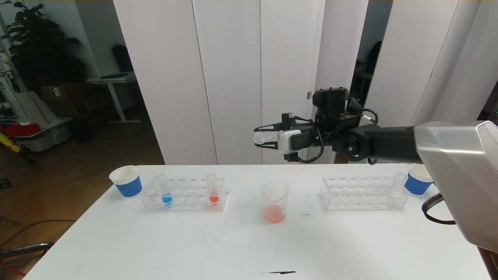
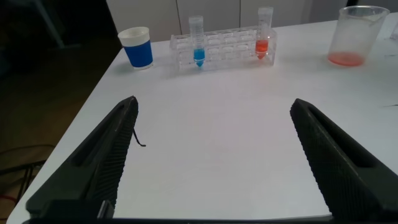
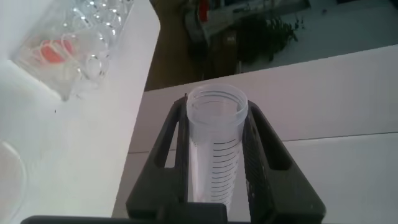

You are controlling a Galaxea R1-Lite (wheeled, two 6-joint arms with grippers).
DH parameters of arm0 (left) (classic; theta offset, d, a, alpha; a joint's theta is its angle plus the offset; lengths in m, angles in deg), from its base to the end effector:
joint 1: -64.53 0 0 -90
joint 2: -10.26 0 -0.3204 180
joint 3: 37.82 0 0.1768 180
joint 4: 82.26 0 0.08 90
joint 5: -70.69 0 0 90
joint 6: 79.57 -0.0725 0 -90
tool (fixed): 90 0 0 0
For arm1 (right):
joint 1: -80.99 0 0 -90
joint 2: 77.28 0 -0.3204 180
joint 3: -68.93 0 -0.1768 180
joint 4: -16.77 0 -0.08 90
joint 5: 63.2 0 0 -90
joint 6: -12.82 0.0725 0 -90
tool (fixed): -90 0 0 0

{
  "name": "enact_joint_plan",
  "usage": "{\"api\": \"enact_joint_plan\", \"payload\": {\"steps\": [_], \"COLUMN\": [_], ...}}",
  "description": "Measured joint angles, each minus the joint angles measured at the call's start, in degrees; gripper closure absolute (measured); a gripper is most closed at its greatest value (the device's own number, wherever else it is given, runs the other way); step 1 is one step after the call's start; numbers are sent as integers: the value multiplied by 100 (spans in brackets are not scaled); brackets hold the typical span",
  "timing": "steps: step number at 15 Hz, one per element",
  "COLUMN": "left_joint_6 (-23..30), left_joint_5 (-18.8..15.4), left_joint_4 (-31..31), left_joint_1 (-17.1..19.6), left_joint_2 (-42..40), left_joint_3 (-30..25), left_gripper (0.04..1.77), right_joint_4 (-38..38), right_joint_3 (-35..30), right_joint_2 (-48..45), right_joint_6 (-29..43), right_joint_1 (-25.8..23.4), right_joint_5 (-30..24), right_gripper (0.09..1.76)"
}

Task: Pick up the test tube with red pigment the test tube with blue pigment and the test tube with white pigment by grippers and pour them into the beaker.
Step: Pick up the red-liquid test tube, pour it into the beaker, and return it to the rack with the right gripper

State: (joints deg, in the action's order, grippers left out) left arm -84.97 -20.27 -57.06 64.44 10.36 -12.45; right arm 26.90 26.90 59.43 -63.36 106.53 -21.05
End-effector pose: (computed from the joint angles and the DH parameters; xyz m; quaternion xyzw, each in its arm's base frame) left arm -0.0080 -0.0012 0.0762 0.0471 -0.0010 -0.0091 0.9988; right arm 0.4614 0.2801 0.2037 -0.4814 -0.3078 0.5157 0.6384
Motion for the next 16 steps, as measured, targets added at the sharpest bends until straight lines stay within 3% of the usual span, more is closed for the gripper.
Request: {"api": "enact_joint_plan", "payload": {"steps": [3,13,16], "left_joint_6": [-2,-2,-2], "left_joint_5": [2,0,0], "left_joint_4": [0,0,0], "left_joint_1": [0,0,0], "left_joint_2": [0,0,0], "left_joint_3": [0,0,0], "left_gripper": [6,6,6], "right_joint_4": [-901,-1536,-1412], "right_joint_3": [-9,0,-22], "right_joint_2": [0,-530,-855], "right_joint_6": [1337,3969,4504], "right_joint_1": [135,65,9], "right_joint_5": [380,2630,3853], "right_gripper": [127,127,127]}}
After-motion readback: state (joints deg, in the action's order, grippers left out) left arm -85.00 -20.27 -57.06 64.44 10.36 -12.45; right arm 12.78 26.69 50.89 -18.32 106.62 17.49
